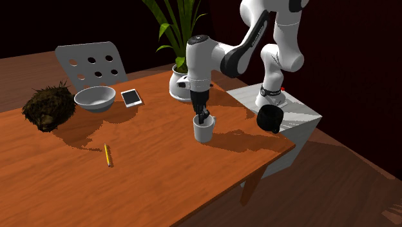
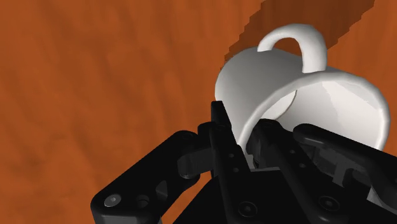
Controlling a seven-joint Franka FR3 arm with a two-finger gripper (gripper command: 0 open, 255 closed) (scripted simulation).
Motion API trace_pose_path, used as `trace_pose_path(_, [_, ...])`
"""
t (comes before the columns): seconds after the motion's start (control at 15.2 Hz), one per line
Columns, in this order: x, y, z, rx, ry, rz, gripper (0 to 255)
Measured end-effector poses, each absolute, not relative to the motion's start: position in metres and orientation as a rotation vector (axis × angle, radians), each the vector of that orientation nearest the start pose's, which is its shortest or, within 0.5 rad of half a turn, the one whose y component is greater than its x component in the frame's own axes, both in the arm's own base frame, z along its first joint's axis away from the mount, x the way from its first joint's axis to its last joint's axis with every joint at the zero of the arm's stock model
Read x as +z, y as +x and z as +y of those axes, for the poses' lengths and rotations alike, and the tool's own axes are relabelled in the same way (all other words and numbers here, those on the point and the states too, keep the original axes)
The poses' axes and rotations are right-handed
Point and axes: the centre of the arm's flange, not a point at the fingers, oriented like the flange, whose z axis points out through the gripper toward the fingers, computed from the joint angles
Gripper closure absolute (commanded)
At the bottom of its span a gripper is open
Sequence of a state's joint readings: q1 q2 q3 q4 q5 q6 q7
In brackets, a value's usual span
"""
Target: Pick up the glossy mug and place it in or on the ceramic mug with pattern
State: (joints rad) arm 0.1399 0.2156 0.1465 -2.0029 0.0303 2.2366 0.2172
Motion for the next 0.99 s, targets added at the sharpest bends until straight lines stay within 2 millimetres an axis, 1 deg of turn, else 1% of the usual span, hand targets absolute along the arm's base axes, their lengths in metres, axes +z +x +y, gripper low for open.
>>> trace_pose_path(0.99, [0.431,0.571,0.165,-0.009,-3.082,-0.072,255])
